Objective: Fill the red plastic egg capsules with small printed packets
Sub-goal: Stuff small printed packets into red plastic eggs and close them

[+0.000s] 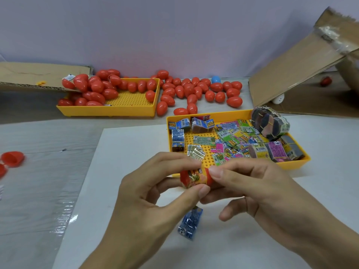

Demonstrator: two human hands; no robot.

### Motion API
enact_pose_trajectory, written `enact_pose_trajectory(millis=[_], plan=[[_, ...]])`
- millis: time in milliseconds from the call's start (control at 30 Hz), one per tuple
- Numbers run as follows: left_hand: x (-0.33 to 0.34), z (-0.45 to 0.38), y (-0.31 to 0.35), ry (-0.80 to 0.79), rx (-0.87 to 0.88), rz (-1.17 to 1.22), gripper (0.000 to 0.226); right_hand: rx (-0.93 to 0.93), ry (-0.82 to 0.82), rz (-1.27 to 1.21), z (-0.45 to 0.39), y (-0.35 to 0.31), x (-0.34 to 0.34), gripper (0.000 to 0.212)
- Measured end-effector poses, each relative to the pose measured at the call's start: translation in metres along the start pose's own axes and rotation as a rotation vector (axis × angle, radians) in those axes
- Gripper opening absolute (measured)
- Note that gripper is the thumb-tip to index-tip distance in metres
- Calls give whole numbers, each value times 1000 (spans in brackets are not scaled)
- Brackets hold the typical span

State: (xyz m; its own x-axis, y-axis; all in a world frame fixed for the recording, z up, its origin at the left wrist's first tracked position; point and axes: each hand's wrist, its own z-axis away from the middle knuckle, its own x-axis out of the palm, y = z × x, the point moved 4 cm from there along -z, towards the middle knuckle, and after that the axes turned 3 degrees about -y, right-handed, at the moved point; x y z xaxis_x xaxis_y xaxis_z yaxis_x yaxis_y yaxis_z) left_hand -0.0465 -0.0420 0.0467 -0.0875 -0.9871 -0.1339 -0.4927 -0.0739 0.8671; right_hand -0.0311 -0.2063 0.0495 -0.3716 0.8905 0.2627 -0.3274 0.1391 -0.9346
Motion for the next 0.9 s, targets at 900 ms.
enact_pose_trajectory(millis=[900], plan=[[3,5,-4,31,5,-120,34,-138,94,84,1,3,2,23]])
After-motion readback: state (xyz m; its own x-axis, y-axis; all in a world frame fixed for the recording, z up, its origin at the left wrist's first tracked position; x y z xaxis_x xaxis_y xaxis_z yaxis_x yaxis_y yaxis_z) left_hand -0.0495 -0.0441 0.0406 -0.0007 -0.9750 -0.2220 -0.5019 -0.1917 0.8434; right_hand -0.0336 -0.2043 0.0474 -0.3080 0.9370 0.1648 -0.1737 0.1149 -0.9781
